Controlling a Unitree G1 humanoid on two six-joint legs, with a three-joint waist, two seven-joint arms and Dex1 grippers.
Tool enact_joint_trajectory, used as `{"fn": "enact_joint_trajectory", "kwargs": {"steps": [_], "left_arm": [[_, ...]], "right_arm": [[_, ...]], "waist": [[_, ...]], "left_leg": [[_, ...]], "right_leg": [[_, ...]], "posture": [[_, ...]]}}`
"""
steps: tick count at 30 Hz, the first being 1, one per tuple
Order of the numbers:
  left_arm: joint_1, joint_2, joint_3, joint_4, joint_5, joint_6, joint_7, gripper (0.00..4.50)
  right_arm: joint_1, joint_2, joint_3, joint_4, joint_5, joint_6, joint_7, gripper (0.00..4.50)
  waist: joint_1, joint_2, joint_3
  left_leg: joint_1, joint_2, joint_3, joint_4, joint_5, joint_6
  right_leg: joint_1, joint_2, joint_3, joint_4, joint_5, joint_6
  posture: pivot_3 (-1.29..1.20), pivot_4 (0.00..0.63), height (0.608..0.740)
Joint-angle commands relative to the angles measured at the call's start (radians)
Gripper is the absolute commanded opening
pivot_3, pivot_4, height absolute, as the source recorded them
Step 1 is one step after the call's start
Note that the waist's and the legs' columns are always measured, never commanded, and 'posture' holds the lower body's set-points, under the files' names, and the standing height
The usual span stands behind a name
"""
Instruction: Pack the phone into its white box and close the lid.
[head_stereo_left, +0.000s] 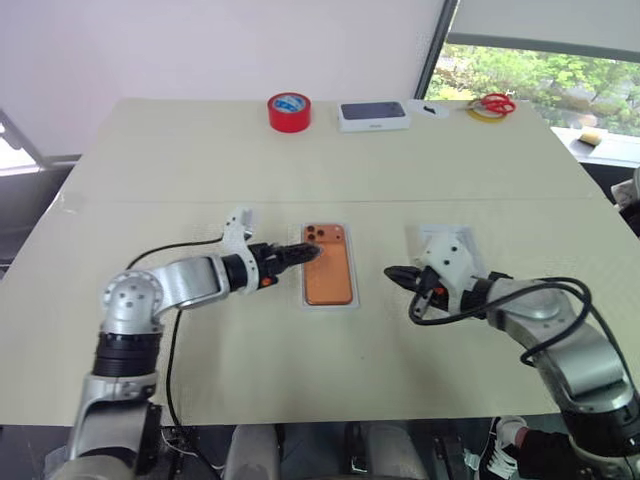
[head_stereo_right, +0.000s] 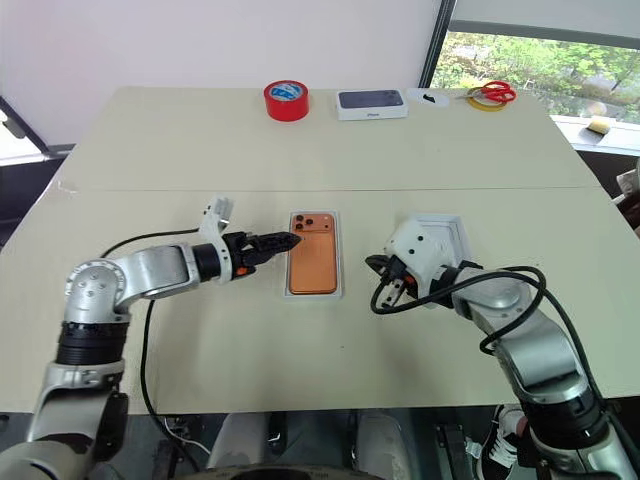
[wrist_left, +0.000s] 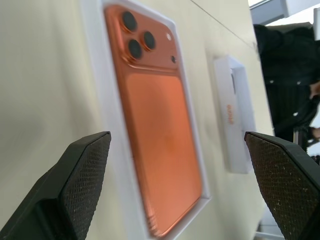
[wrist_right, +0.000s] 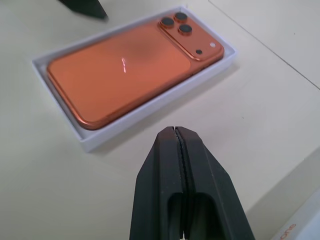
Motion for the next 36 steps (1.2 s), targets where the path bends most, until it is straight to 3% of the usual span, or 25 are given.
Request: {"fn": "enact_joint_trajectory", "kwargs": {"steps": [1,5,9,15,22,27,36], "left_arm": [[-0.018,0.089,0.008,-0.101,0.126,0.001,-0.131,3.96],[-0.007,0.190,-0.110,-0.160,0.426,-0.053,-0.278,2.13],[0.000,0.189,-0.233,-0.168,0.639,-0.112,-0.393,0.12],[-0.036,0.044,-0.270,-0.095,0.785,-0.110,-0.426,0.05],[-0.066,-0.030,-0.377,-0.104,0.921,-0.079,-0.543,0.05],[-0.126,-0.115,-0.419,-0.073,0.957,-0.056,-0.651,0.05],[-0.259,-0.279,-0.541,0.038,1.039,-0.051,-0.851,0.05]], "right_arm": [[-0.060,0.020,0.035,0.023,-0.030,0.012,-0.040,0.00],[-0.126,0.052,0.080,0.072,-0.050,0.101,-0.081,0.00],[-0.196,0.107,0.170,0.132,-0.107,0.127,-0.135,0.00],[-0.270,0.181,0.251,0.245,-0.190,0.135,-0.207,0.00],[-0.282,0.207,0.269,0.250,-0.206,0.140,-0.196,0.00],[-0.230,0.150,0.255,0.161,-0.193,0.167,-0.159,0.00],[-0.019,-0.049,0.123,-0.079,-0.146,0.250,-0.080,0.00]], "waist": [[0.000,0.001,0.000],[0.000,0.001,0.001],[0.000,0.002,0.001],[0.001,0.002,0.001],[0.003,0.003,0.000],[0.010,0.003,0.000],[0.031,0.003,0.000]], "left_leg": [[0.000,0.000,0.000,0.000,0.000,0.000],[0.000,0.000,0.001,-0.001,0.000,0.000],[-0.001,0.000,0.002,-0.002,0.000,0.000],[-0.007,0.000,0.003,0.000,0.000,0.000],[-0.007,0.000,0.003,0.001,0.000,0.000],[-0.008,0.000,0.002,0.006,-0.002,0.003],[-0.010,-0.001,0.002,0.008,-0.002,0.005]], "right_leg": [[0.000,0.000,0.000,0.000,0.000,0.000],[0.000,0.000,0.000,-0.002,0.000,0.000],[-0.001,0.000,0.000,-0.005,0.001,-0.001],[-0.004,0.000,-0.002,-0.005,0.001,0.000],[-0.003,0.000,-0.002,-0.004,0.001,0.000],[-0.001,0.000,-0.003,-0.004,0.001,0.001],[-0.001,-0.001,-0.003,-0.005,0.002,0.001]], "posture": [[0.00,0.150,0.730],[0.00,0.150,0.730],[0.00,0.150,0.730],[0.00,0.150,0.730],[0.00,0.150,0.730],[0.00,0.150,0.730],[0.00,0.150,0.730]]}}
